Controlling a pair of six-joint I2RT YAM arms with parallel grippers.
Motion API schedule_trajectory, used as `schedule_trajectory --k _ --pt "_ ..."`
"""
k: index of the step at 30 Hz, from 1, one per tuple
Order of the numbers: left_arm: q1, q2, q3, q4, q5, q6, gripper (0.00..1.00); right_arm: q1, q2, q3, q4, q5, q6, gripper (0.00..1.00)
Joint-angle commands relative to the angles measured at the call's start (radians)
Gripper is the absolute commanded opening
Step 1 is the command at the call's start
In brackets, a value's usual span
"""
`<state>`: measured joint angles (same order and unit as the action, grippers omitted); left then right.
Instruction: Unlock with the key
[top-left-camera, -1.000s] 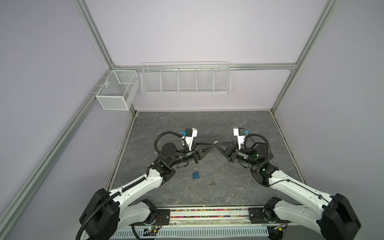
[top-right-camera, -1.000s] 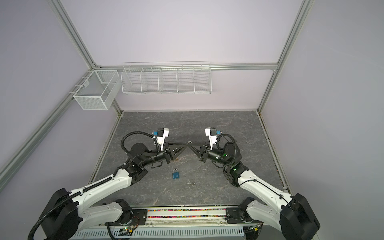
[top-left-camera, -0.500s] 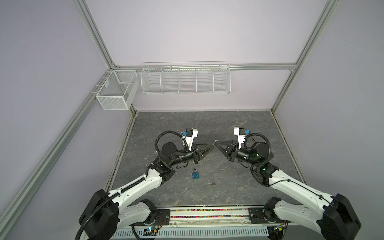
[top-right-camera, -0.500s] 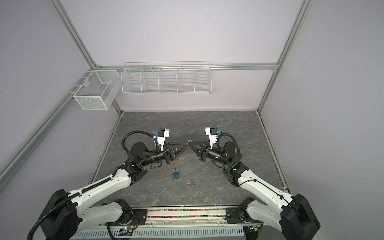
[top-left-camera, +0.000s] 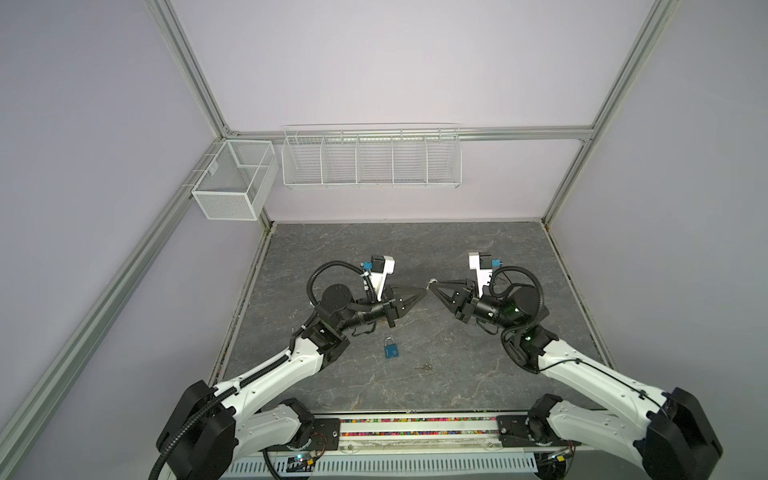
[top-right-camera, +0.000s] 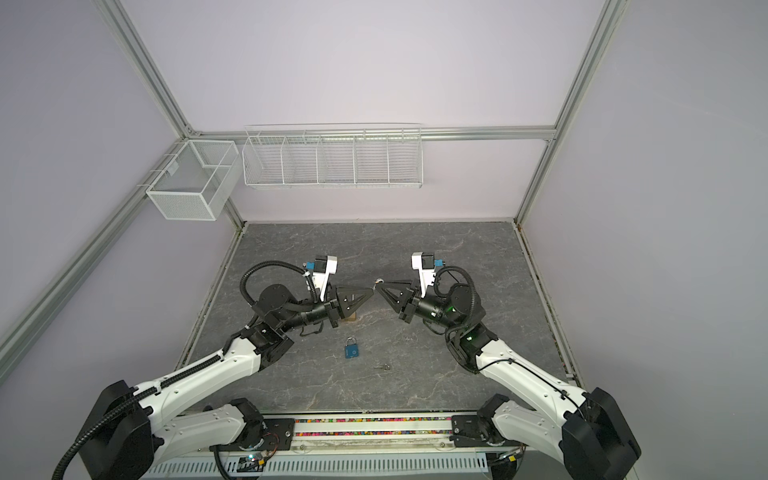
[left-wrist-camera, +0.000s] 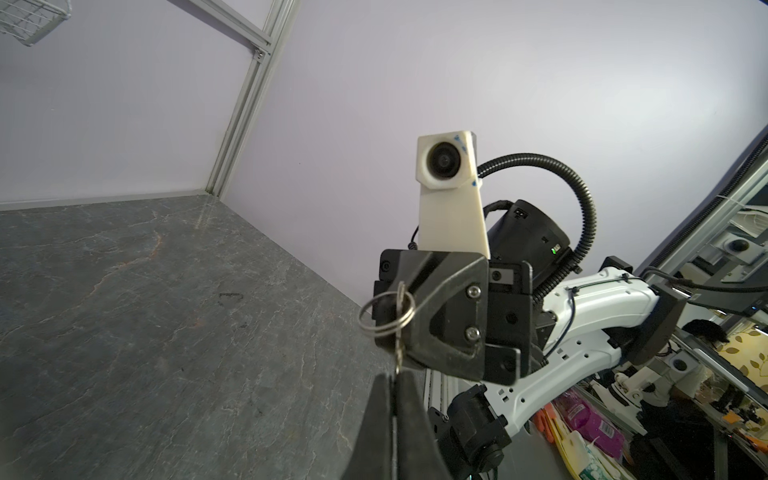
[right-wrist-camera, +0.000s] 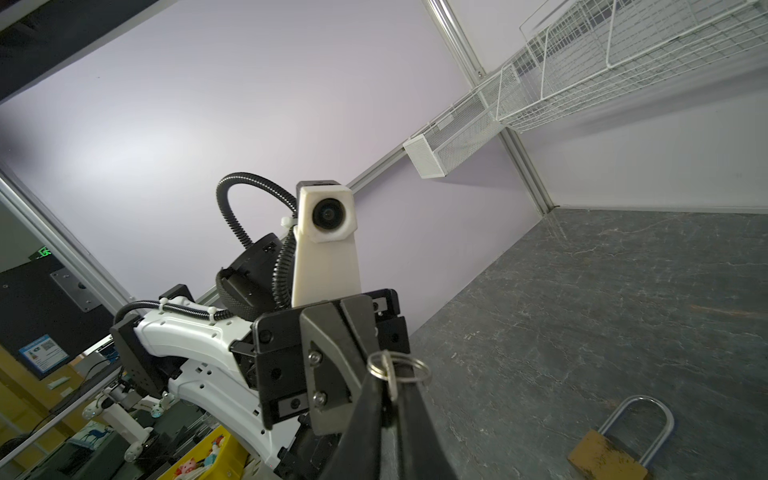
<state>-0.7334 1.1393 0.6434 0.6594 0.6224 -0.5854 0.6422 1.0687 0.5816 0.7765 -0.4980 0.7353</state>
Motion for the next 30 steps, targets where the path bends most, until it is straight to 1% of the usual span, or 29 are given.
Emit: schedule_trajectory --k 1,2,3,4,7,9,11,12,14,15,16,17,18,19,21,22,23,24,27,30 --pt "-0.001 -0.033 0.058 -0.018 -0.034 0.038 0.00 0.002 -0.027 -0.003 -0.044 0.021 -0.007 0.46" --pt "0.000 -0.038 0.065 -0.053 -0.046 0.062 0.00 -0.001 -0.039 -0.005 -0.076 0.030 -0.014 0.56" --pt "0.000 -0.046 0.071 -0.101 -0.068 0.098 0.00 0.000 -0.056 -0.005 -0.120 0.038 -0.024 0.64" --pt "0.000 -0.056 0.074 -0.142 -0.103 0.137 0.00 0.000 -0.075 -0.002 -0.196 0.047 -0.042 0.70" --pt "-0.001 -0.082 0.082 -0.262 -0.201 0.260 0.00 -0.002 -0.151 -0.026 -0.351 0.044 -0.084 0.88" --pt "-0.001 -0.093 0.102 -0.369 -0.241 0.371 0.00 -0.005 -0.213 -0.034 -0.484 0.069 -0.108 0.94" --pt "-0.023 -0.096 0.129 -0.500 -0.316 0.504 0.00 -0.012 -0.276 -0.028 -0.599 0.091 -0.124 0.96" --pt "-0.051 -0.094 0.142 -0.567 -0.378 0.589 0.00 -0.016 -0.305 -0.015 -0.662 0.106 -0.128 0.97" --pt "-0.132 -0.086 0.141 -0.630 -0.557 0.740 0.00 -0.021 -0.339 0.025 -0.776 0.133 -0.133 0.96" --pt "-0.179 -0.084 0.126 -0.624 -0.652 0.821 0.00 -0.026 -0.343 0.054 -0.832 0.144 -0.130 0.95" --pt "-0.225 -0.085 0.094 -0.581 -0.764 0.899 0.00 -0.033 -0.336 0.084 -0.880 0.144 -0.125 0.95" --pt "-0.255 -0.091 0.051 -0.512 -0.839 0.965 0.00 -0.044 -0.317 0.116 -0.921 0.136 -0.115 0.95" --pt "-0.266 -0.101 0.015 -0.456 -0.867 1.016 0.00 -0.056 -0.297 0.140 -0.953 0.126 -0.095 0.93" --pt "-0.273 -0.114 -0.018 -0.408 -0.875 1.064 0.00 -0.072 -0.273 0.158 -0.964 0.098 -0.070 0.89" --pt "-0.288 -0.142 -0.062 -0.343 -0.894 1.140 0.00 -0.107 -0.232 0.158 -0.910 0.007 -0.001 0.80" --pt "-0.306 -0.156 -0.078 -0.327 -0.896 1.196 0.00 -0.122 -0.218 0.144 -0.860 -0.031 0.041 0.75" --pt "-0.334 -0.164 -0.093 -0.313 -0.910 1.269 0.00 -0.131 -0.207 0.127 -0.798 -0.069 0.085 0.72" --pt "-0.365 -0.165 -0.108 -0.294 -0.942 1.337 0.00 -0.135 -0.197 0.117 -0.762 -0.089 0.110 0.71" --pt "-0.466 -0.142 -0.149 -0.185 -1.092 1.533 0.00 -0.135 -0.143 0.135 -0.764 -0.140 0.145 0.67" --pt "-0.550 -0.091 -0.180 -0.044 -1.183 1.725 0.00 -0.136 -0.115 0.123 -0.716 -0.166 0.213 0.64"
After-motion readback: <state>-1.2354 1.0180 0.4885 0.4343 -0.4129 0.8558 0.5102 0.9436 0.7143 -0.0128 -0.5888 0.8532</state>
